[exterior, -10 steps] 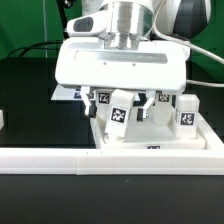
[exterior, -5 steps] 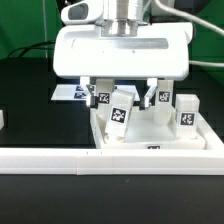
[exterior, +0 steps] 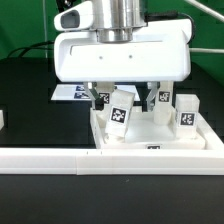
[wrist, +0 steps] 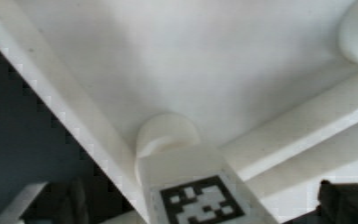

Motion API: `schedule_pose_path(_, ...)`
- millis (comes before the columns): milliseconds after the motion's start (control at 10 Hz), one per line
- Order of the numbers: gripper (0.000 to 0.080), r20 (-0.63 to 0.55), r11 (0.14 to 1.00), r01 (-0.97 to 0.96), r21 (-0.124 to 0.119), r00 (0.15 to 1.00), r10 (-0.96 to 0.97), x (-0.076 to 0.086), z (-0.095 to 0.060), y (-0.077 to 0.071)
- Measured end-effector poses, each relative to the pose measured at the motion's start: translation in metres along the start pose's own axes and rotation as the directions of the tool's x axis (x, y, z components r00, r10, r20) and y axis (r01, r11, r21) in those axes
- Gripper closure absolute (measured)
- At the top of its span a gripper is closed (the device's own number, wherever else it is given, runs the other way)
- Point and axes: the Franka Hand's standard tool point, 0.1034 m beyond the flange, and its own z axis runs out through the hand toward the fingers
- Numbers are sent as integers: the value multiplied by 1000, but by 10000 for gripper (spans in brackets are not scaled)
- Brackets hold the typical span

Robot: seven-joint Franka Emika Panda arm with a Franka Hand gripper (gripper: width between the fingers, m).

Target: Assemble square table

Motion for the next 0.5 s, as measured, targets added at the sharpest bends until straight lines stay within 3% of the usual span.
schedule_pose_path(500, 150, 1, 999, -30, -16, 1000, 30, -1, 1, 0)
